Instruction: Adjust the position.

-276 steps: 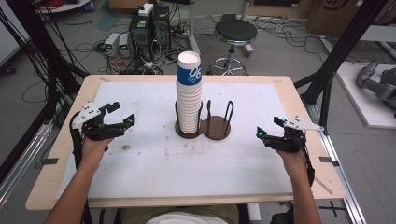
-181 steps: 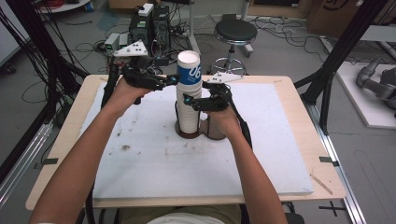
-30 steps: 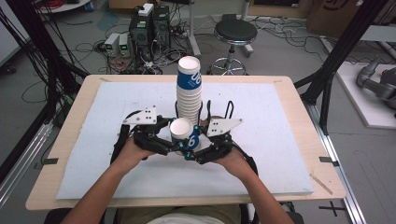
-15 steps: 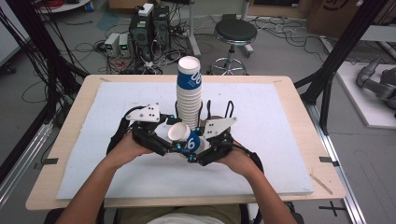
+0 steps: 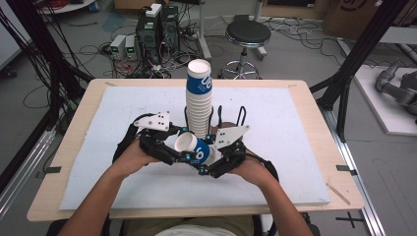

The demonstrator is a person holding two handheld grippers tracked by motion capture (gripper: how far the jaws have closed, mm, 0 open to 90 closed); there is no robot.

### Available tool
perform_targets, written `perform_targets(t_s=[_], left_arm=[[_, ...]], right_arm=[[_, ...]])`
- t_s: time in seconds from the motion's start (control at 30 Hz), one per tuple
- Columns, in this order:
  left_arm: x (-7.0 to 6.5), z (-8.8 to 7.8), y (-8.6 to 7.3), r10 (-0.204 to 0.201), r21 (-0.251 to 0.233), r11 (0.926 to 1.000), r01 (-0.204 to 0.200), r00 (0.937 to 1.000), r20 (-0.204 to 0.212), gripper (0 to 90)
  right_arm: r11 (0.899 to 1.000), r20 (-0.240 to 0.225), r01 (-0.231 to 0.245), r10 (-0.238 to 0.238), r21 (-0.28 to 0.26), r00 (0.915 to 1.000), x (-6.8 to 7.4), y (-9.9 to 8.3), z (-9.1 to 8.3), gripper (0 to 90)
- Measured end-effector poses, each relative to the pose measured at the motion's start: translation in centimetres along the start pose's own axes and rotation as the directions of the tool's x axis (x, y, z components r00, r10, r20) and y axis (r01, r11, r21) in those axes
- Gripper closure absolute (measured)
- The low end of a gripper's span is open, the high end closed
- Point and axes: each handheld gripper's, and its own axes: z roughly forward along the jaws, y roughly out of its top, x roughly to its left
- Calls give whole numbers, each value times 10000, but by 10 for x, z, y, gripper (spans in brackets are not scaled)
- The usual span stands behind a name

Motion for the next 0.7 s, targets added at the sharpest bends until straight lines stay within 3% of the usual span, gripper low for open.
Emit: perform_targets(t_s=[0.07,0.1,0.13,0.17,0.37,0.53,0.7], left_arm=[[1,-2,-1,-35,-146,9999,34,10000,-60,294],[3,-3,-2,-112,-301,9995,110,9999,-63,294],[4,-4,-2,-154,-420,9990,153,9999,-23,294],[5,-6,-3,-195,-596,9980,195,9998,1,295],[12,-11,-12,-448,-1517,9874,456,9990,85,297],[10,-10,-11,-315,-1980,9795,362,9991,267,297],[8,-6,-11,-227,-1985,9796,301,9990,393,297]], right_arm=[[9995,7,-149,149,-279,9999,-1,-1,-2,190],[9966,19,-357,360,-740,9994,-4,-2,-9,187],[9966,19,-357,360,-740,9994,-4,-2,-9,187],[9923,88,-501,514,-1137,9986,-7,-4,-15,185],[9768,-15,-1052,1069,-1867,9943,-12,-9,-22,177],[9753,-227,-1170,1148,-1875,9931,-11,-13,-11,166],[9765,-373,-1122,1071,-1838,9935,-10,-12,-8,167]])
